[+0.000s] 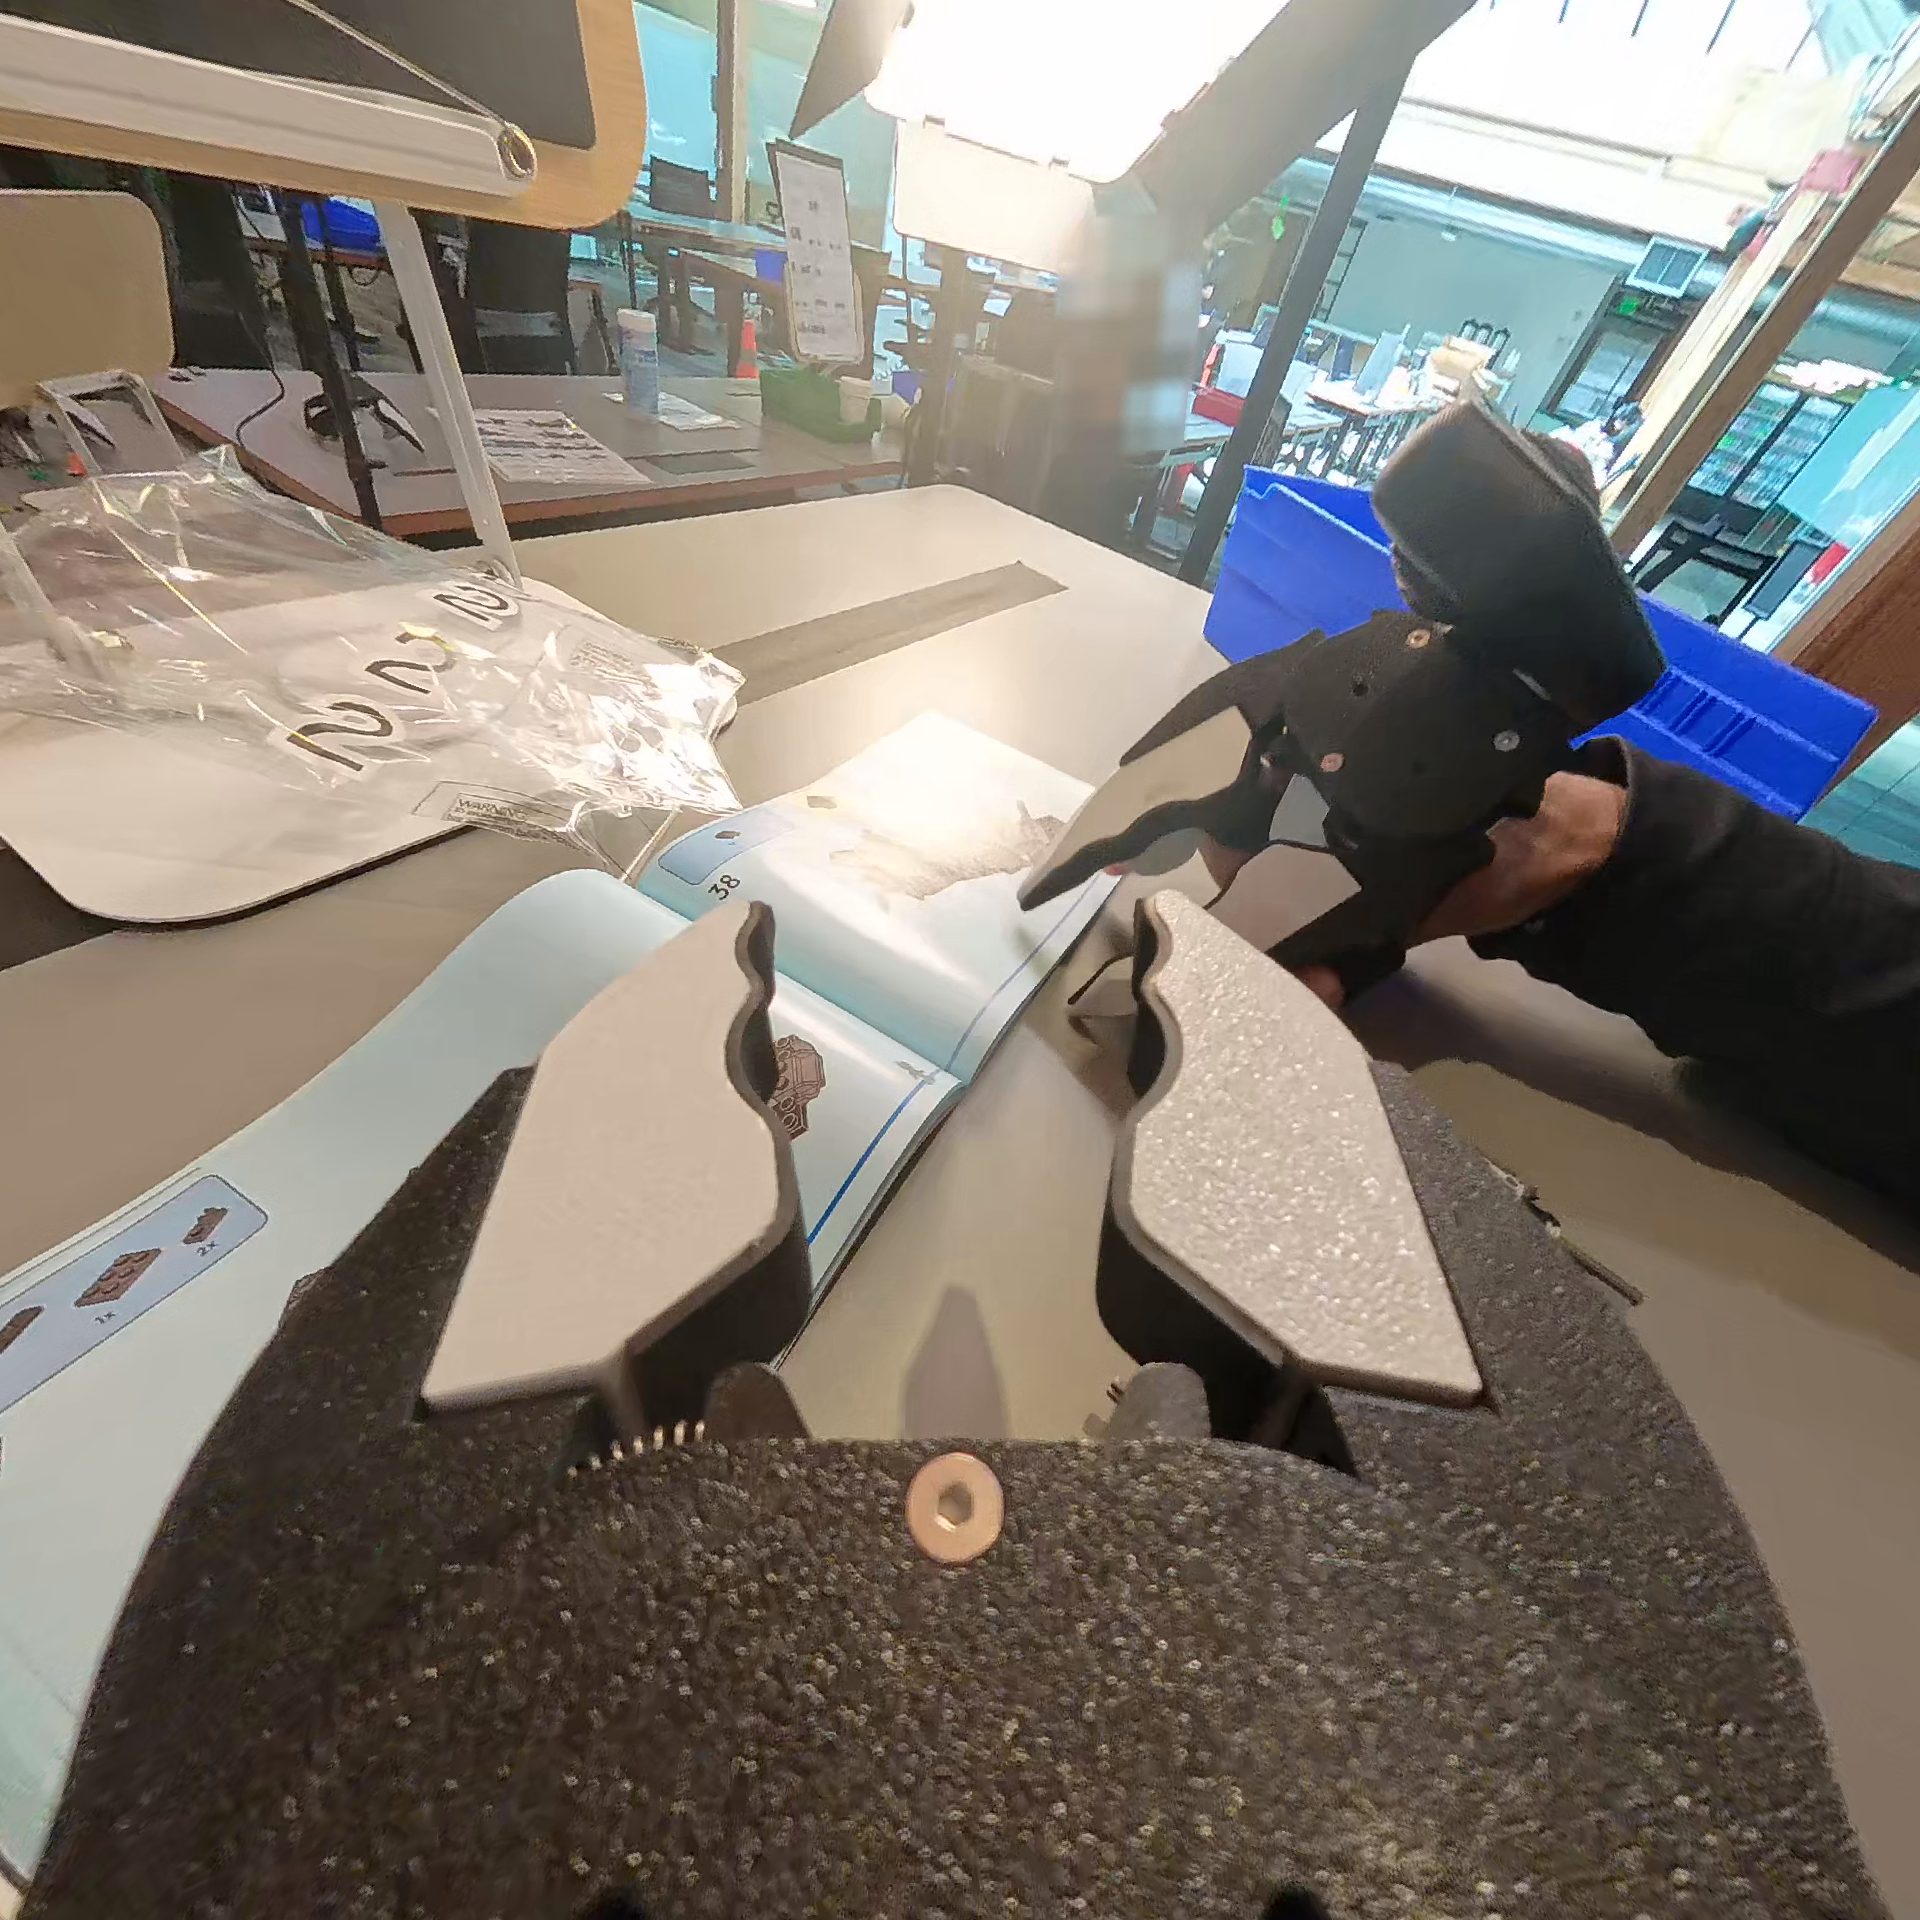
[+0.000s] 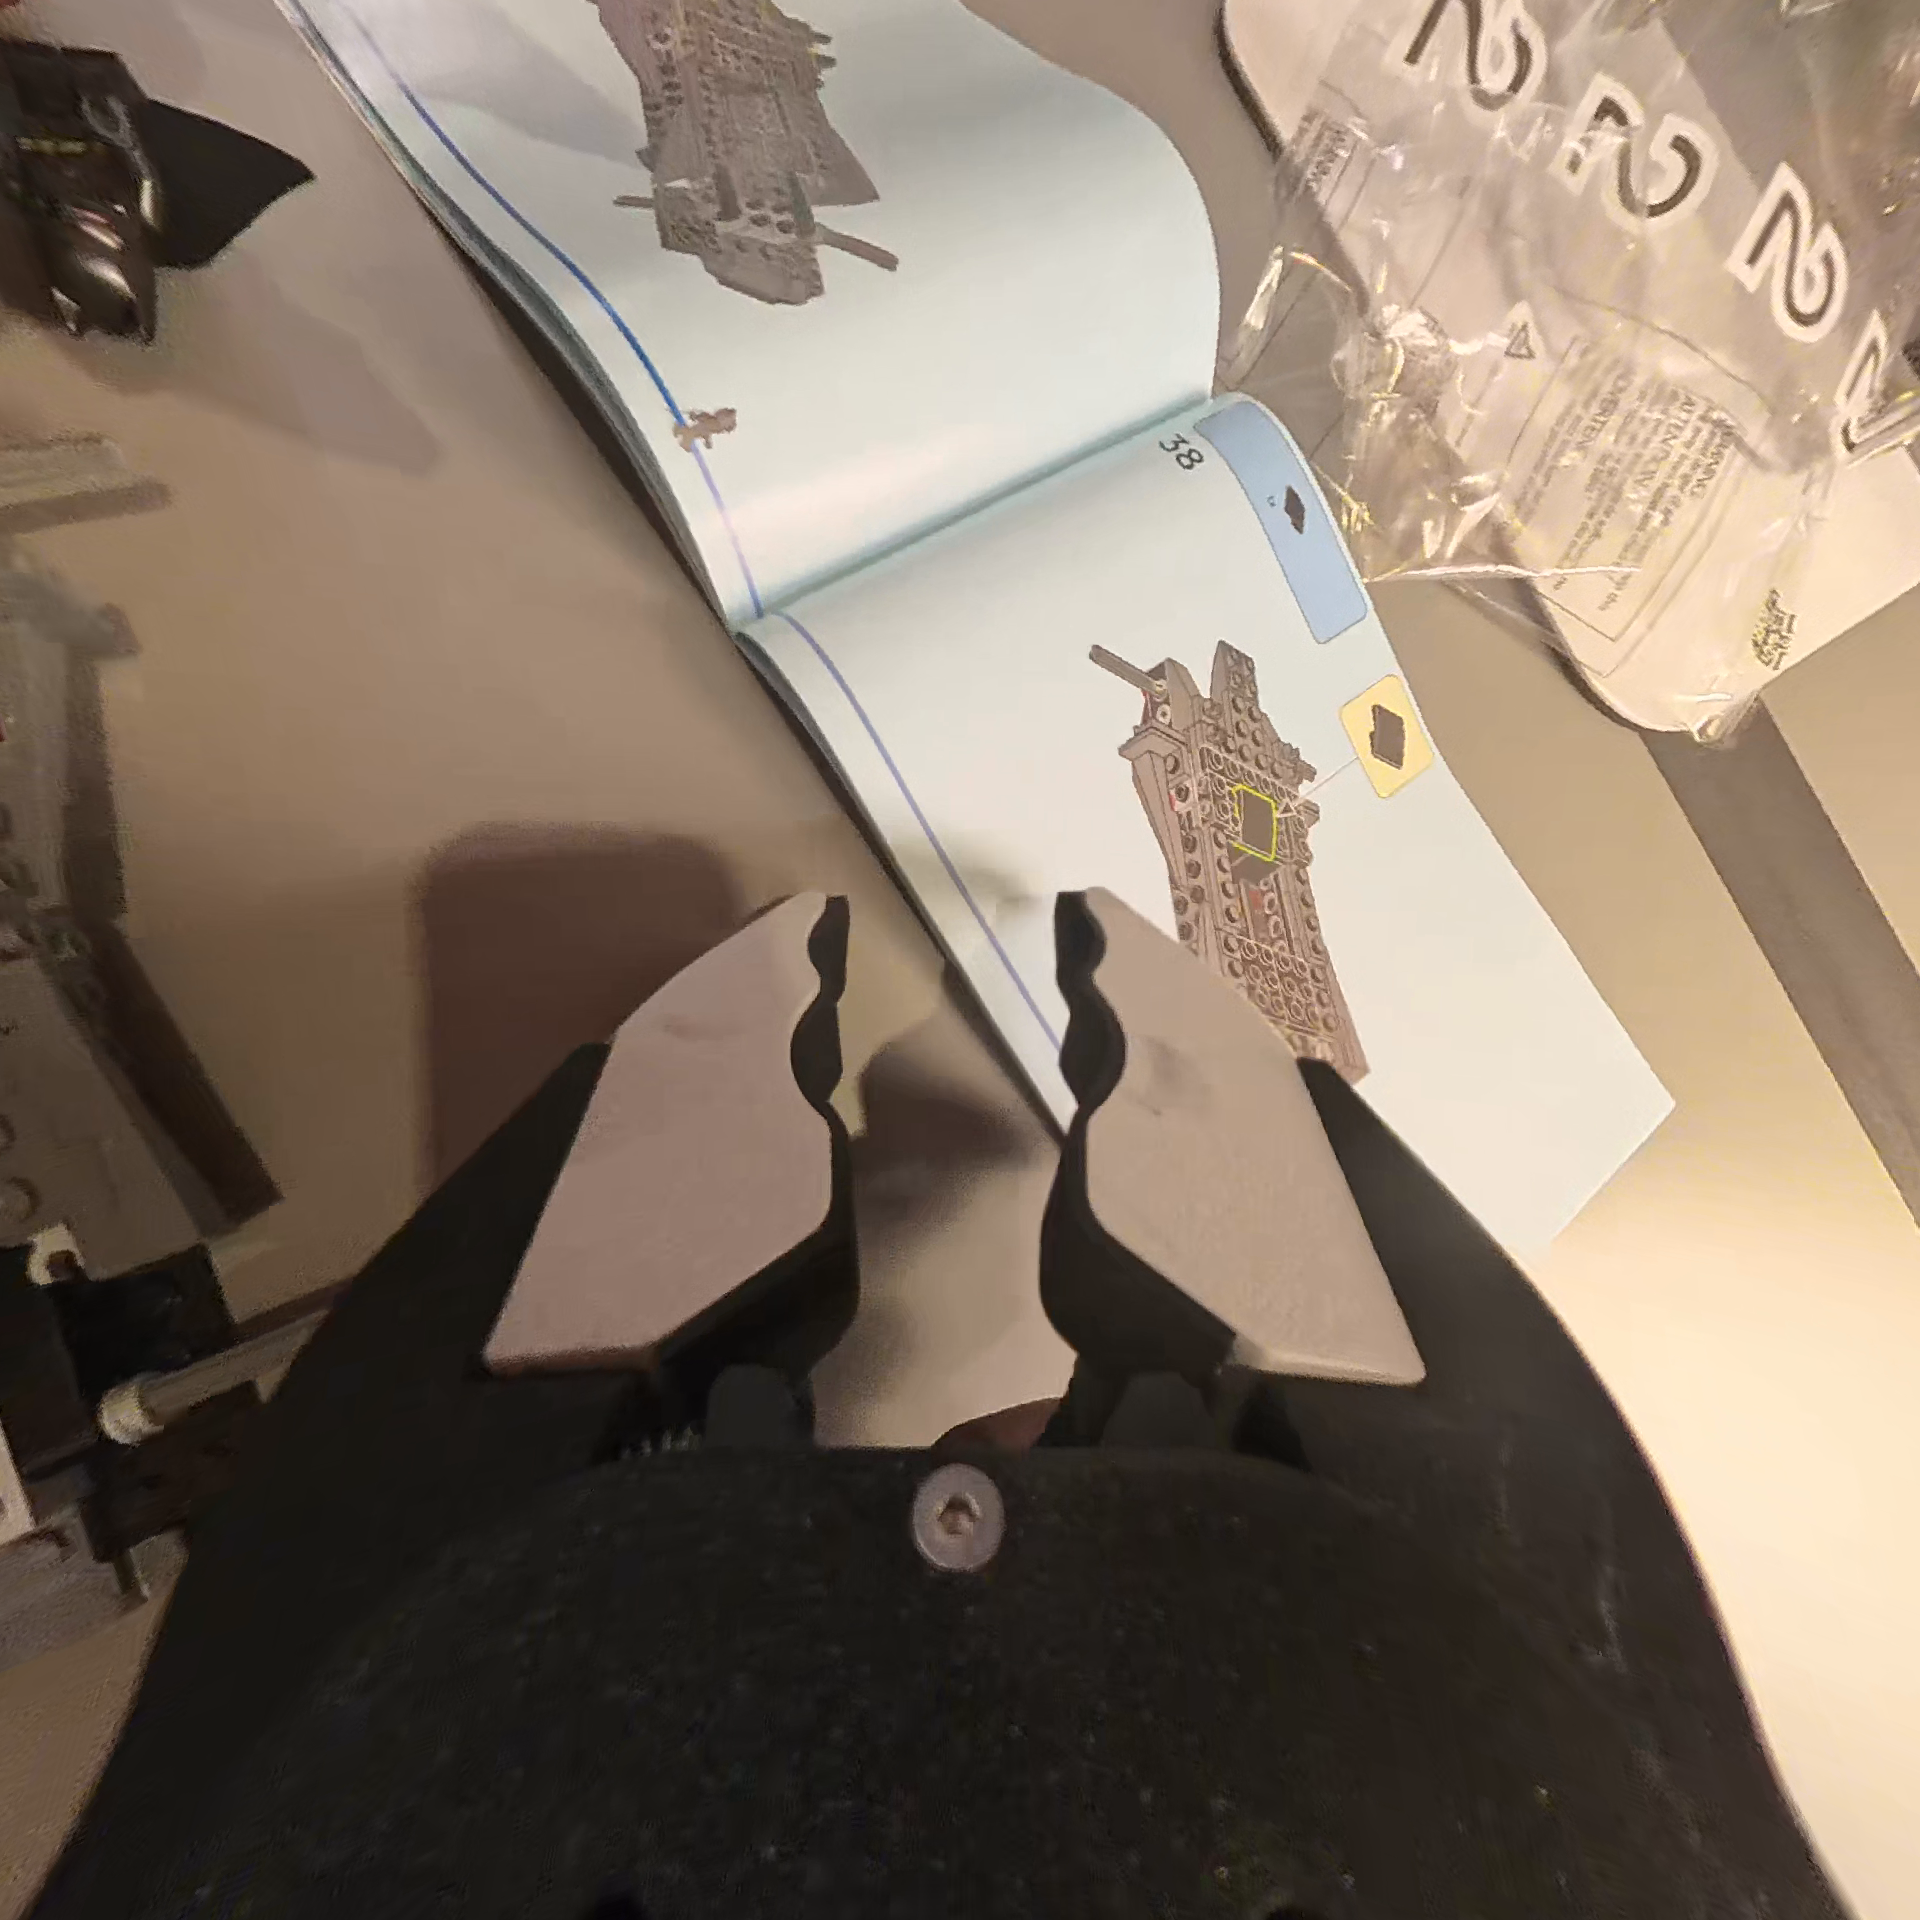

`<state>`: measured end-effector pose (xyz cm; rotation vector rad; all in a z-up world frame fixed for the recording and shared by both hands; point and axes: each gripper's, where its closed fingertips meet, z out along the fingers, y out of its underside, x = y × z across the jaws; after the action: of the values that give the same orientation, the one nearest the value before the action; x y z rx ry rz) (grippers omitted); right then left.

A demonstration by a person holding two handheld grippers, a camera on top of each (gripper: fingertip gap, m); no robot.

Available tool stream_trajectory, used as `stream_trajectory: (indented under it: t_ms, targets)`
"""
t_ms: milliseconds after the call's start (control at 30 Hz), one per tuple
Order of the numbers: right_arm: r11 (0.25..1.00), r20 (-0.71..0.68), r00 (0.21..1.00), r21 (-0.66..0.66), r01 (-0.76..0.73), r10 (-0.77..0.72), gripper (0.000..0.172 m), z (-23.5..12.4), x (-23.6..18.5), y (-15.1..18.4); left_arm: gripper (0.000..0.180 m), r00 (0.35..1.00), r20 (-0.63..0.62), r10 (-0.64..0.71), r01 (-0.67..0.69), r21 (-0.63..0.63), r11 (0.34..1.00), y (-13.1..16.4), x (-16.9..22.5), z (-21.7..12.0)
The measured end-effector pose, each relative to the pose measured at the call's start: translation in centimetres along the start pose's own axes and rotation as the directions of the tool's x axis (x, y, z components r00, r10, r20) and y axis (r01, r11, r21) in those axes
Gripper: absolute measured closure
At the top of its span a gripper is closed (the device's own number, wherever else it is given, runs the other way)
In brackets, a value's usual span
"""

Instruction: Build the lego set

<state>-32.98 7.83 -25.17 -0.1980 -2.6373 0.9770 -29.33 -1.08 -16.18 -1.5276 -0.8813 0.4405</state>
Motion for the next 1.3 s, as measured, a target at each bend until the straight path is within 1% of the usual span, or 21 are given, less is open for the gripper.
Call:
stream_trajectory:
  t_ms: [67, 233, 467, 533, 600, 700, 833, 933, 1033, 1233, 1300]
  targets:
    - [1.0, 0.016, 1.0, -0.005, 0.002, -0.002, 0.14, 0.2, -0.5, -0.2, 0.114, 1.0, -0.005, -0.017, 0.017, 0.012, 1.0, -0.2, -0.1, -0.1]
    - [1.0, 0.02, 1.0, -0.01, 0.0, 0.0, 0.15, 0.5, -1.1, -0.7, 0.115, 0.998, -0.02, -0.054, 0.055, 0.029, 0.998, -0.4, -0.2, -0.3]
    - [1.0, 0.034, 0.999, 0.004, 0.014, -0.014, 0.153, 0.9, -2.1, -1.5, 0.115, 0.998, -0.011, -0.056, 0.056, 0.013, 0.998, -0.2, -0.4, -0.2]
    - [1.0, 0.035, 0.999, 0.018, 0.014, -0.015, 0.153, 0.9, -2.3, -1.9, 0.116, 0.999, 0.008, -0.036, 0.036, -0.007, 0.999, 0.1, -0.5, -0.1]
    - [0.999, 0.037, 0.999, 0.034, 0.014, -0.015, 0.153, 0.9, -2.5, -2.3, 0.116, 0.999, 0.047, 0.022, -0.019, -0.052, 0.998, 0.7, -0.7, 0.1]
    - [0.998, 0.036, 0.999, 0.053, 0.02, -0.022, 0.153, 1.0, -2.8, -2.8, 0.116, 0.978, 0.11, 0.176, -0.158, -0.157, 0.975, 1.8, -0.6, 0.7]
    - [0.997, 0.039, 0.999, 0.066, 0.029, -0.032, 0.153, 1.2, -3.3, -3.2, 0.118, 0.909, 0.156, 0.387, -0.323, -0.321, 0.89, 4.0, -0.7, 2.0]
    - [0.996, 0.04, 0.999, 0.081, 0.031, -0.035, 0.153, 1.3, -3.5, -3.5, 0.12, 0.851, 0.168, 0.498, -0.391, -0.43, 0.813, 5.5, -1.2, 2.7]
    - [0.996, 0.036, 0.999, 0.087, 0.034, -0.037, 0.152, 1.3, -3.6, -3.6, 0.123, 0.816, 0.195, 0.543, -0.395, -0.498, 0.772, 5.7, -2.0, 3.0]
    - [0.994, 0.029, 0.999, 0.105, 0.032, -0.035, 0.152, 1.3, -3.5, -3.9, 0.125, 0.781, 0.218, 0.585, -0.394, -0.554, 0.733, 5.9, -2.5, 3.4]
    - [0.994, 0.025, 0.999, 0.106, 0.035, -0.038, 0.152, 1.3, -3.5, -4.0, 0.125, 0.786, 0.224, 0.577, -0.381, -0.559, 0.736, 6.0, -2.5, 3.6]
